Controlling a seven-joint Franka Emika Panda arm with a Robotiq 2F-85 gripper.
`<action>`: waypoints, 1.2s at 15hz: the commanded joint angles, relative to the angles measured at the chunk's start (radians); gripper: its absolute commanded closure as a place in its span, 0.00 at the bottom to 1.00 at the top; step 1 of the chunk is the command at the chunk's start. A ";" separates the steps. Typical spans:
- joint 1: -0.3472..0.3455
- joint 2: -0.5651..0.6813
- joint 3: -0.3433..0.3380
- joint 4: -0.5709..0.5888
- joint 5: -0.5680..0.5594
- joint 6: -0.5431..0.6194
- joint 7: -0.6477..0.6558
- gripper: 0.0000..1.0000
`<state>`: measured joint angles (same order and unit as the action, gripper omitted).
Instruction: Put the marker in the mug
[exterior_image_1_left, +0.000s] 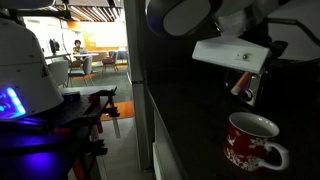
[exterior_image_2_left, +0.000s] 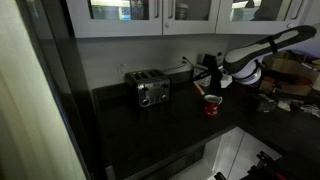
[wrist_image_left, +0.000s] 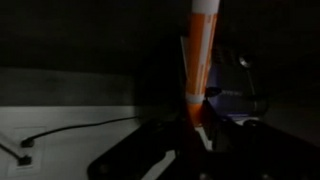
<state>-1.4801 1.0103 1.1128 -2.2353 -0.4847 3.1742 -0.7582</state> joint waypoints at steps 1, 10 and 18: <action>0.015 -0.015 -0.047 0.009 -0.033 0.130 0.037 0.95; 0.131 -0.080 -0.219 0.077 -0.004 0.294 0.053 0.95; 0.209 -0.174 -0.294 0.036 -0.071 0.273 0.245 0.95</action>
<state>-1.3329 0.9529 0.8899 -2.1745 -0.5301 3.4586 -0.6374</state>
